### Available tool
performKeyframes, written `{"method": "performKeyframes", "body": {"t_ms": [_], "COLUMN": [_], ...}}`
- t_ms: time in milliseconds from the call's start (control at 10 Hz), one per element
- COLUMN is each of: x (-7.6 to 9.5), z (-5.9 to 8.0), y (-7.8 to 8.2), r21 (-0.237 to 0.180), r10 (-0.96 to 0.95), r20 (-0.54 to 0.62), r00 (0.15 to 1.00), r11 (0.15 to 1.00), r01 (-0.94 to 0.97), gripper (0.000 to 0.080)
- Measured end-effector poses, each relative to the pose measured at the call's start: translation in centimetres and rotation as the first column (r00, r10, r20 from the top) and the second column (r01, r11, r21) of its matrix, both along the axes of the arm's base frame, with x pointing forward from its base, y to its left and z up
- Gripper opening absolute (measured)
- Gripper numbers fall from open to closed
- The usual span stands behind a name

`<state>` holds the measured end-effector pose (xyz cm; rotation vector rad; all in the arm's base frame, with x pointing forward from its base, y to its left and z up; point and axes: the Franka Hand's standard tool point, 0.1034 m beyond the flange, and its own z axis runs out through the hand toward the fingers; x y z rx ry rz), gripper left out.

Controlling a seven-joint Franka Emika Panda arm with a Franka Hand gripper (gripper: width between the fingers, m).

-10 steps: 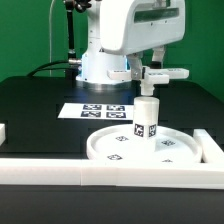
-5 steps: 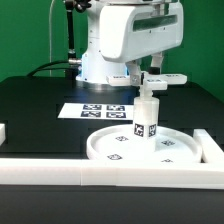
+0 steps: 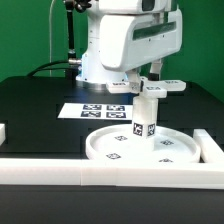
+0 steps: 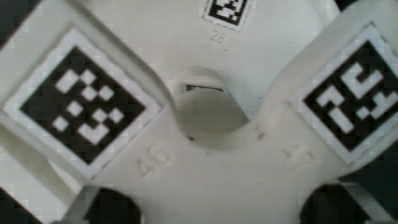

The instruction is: Assemble round table

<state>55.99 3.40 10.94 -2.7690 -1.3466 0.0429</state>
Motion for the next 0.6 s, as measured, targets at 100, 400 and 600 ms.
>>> {"method": "performKeyframes", "body": {"t_ms": [100,400,600], "x": [-0.11,0.28,0.29], "z": [-0.39,-0.47,-0.46], "y": [-0.06,-0.3,-0.32], "r21": [0.0,0.003,0.003], "r10": [0.01,0.037,0.036], "r20": [-0.004,0.004,0.004], "r00": [1.0,0.999,0.999], "r11": [1.0,0.999,0.999], "r01": [-0.01,-0.037,-0.036], "gripper": [0.0446,0.0446,0.0446]}}
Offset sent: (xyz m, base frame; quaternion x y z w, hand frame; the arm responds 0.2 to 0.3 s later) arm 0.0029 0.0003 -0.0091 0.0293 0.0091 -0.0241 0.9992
